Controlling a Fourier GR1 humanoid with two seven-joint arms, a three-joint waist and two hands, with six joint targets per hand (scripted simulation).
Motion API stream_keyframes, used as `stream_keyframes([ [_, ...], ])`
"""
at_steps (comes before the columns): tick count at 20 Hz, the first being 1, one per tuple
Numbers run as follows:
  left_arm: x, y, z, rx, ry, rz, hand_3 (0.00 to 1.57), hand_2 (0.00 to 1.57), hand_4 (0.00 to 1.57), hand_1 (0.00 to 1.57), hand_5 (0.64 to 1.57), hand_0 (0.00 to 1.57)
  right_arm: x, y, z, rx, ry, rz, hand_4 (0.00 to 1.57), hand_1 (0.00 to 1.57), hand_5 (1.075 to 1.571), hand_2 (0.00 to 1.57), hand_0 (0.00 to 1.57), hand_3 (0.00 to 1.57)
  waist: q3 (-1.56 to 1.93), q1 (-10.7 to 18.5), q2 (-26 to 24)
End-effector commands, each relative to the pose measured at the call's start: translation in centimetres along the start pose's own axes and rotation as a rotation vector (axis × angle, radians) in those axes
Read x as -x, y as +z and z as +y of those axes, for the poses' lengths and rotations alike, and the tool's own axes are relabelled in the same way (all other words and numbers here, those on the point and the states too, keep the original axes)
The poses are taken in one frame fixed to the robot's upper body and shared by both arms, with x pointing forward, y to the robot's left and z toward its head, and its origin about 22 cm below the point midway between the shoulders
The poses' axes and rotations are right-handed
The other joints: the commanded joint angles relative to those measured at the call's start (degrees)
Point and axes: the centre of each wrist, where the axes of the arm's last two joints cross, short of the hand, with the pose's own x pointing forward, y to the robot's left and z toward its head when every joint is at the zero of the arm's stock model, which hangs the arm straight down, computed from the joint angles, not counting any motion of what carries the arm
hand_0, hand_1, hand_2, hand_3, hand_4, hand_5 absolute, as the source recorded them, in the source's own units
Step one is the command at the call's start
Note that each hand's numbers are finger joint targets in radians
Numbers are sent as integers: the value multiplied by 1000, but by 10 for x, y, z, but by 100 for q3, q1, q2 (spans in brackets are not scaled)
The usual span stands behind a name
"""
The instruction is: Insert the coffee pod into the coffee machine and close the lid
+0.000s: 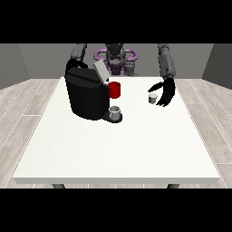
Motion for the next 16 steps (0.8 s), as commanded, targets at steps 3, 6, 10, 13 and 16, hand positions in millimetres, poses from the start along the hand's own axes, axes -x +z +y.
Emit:
stream_keyframes([
  [3,-2,-8,5,-40,-78,-45,551,809,0,673,1571,673,-8,-8,4,-12,-7,-13,465,0,1571,0,0,0,-1,-31,141],
  [6,-17,-13,-16,-55,-119,-69,649,864,229,719,1571,719,14,-4,-4,16,-18,42,476,0,1571,0,0,0,2,93,-57],
  [10,-11,-13,-28,-98,-134,-105,737,972,389,824,1571,824,8,-9,4,25,-16,-6,487,0,1571,0,0,0,0,99,180],
  [13,-10,-15,-10,-121,-198,-88,863,1086,323,971,1571,971,6,-8,-3,2,-35,-1,515,0,1571,0,0,0,0,-27,86],
  [16,1,-10,-6,-65,-266,-34,776,1011,309,899,1571,899,11,-5,-7,1,-49,31,492,0,1571,0,0,0,1,-44,-41],
])
